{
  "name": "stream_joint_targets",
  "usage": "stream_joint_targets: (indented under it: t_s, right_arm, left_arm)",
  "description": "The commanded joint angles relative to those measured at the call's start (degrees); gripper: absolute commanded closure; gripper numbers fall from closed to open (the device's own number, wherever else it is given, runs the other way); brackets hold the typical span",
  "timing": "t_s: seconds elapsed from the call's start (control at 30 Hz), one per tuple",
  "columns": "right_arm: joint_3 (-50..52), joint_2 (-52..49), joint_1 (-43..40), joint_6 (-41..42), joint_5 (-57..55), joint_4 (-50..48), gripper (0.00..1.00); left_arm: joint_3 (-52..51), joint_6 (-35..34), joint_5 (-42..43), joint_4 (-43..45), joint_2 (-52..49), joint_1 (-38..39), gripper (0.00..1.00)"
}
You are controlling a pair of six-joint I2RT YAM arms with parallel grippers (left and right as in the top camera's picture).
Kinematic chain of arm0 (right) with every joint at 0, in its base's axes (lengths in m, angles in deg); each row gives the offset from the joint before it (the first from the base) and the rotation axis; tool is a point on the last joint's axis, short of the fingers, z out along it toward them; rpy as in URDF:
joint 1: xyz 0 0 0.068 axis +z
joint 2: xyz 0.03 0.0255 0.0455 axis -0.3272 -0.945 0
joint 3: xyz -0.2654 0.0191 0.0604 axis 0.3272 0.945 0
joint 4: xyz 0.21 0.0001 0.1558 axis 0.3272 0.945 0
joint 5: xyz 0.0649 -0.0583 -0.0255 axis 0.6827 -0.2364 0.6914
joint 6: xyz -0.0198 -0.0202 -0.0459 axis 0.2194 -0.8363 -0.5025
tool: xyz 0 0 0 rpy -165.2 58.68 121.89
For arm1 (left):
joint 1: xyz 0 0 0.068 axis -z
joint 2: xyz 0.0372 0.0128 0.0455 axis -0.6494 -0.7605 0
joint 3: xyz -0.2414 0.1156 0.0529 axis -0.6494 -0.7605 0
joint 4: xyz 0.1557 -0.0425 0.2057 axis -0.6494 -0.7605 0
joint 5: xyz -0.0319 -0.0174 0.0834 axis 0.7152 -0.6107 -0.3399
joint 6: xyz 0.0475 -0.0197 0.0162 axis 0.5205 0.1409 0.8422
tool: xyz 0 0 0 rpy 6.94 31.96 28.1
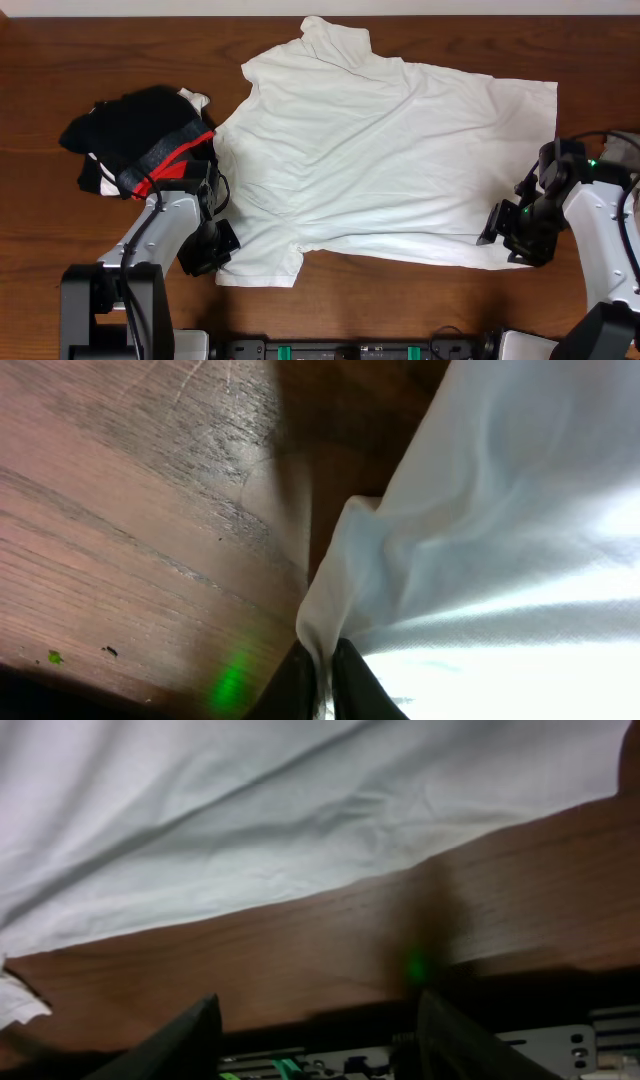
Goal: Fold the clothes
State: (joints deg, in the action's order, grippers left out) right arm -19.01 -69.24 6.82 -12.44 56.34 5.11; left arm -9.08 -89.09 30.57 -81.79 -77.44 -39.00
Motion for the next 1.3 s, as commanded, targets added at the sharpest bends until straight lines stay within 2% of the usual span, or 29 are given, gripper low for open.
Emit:
stream_joint_targets:
  t_s: [0.0, 0.03, 0.23, 0.57, 0.8, 0.9, 1.13, 1.27]
  right_arm:
    - [2.8, 0.0, 0.6, 4.5, -0.8, -0.4, 0.4]
    - [4.0, 0.0, 0.5, 5.9, -0.8, -1.2, 0.37]
    - [9.6, 0.0, 0.5, 12.4, 0.9, -5.0, 0.37]
    - [12.2, 0.8, -2.6, 14.1, -0.4, -6.5, 0.33]
    - [12.3, 1.5, -5.2, 19.8, -8.5, -7.0, 0.2]
    - [12.4, 1.5, -5.7, 22.2, -10.9, -7.7, 0.17]
    - [12.8, 1.5, -7.5, 23.8, -14.7, -11.0, 0.18]
    - [15.3, 1.5, -8.4, 25.1, -13.9, -17.1, 0.19]
  left_arm:
    - [-0.5, -0.3, -0.1, -0.2, 0.7, -0.3, 0.89]
    - [-0.5, -0.3, -0.1, -0.2, 0.7, -0.3, 0.89]
    - [-0.4, -0.3, -0.1, -0.3, 0.7, -0.3, 0.88]
    - [-0.5, -0.3, -0.1, -0.3, 0.7, -0.3, 0.84]
    - [-0.5, -0.3, -0.1, 0.1, 0.7, -0.3, 0.85]
    - [-0.5, -0.3, -0.1, 0.8, 0.7, -0.3, 0.84]
    - [-0.4, -0.3, -0.1, 0.9, 0.7, -0.3, 0.84]
    - [-0.4, -0.3, -0.1, 1.0, 0.7, -0.3, 0.84]
